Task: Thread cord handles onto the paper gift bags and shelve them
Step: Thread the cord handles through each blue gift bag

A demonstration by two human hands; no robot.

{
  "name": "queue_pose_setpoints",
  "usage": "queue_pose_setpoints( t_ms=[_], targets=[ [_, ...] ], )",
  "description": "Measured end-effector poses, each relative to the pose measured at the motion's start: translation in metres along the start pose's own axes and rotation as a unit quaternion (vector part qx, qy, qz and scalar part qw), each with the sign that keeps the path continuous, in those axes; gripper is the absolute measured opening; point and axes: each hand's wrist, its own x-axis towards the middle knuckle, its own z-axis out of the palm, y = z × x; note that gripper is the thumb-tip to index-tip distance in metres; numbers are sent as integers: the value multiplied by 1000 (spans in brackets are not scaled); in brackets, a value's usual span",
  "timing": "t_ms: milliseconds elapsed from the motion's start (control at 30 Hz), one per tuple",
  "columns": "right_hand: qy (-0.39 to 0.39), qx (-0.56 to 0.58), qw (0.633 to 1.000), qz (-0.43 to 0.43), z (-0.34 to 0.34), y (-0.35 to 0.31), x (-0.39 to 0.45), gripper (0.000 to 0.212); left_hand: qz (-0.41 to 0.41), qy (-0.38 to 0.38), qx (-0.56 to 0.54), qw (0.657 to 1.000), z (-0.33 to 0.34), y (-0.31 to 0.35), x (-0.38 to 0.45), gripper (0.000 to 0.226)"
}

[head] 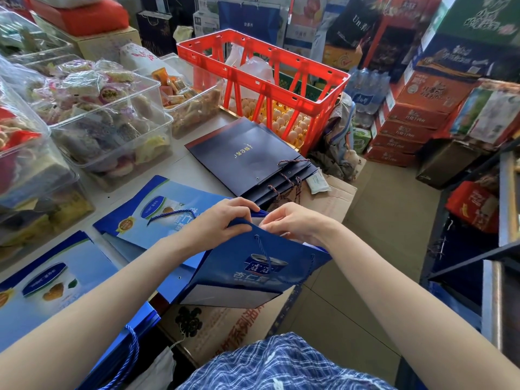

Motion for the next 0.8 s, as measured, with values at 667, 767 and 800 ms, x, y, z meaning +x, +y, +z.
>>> queue_pose_setpoints(
  t_ms=[667,767,800],
  targets=[
    [183,28,983,0,14,10,12,16,-54,-4,21,998,8,-11,19,11],
    [177,8,984,-20,14,8,10,13,-66,21,17,997,13,-9,18,13],
    [175,-3,984,-21,14,8,10,10,-70,33,24,997,15,-8,18,12]
  ],
)
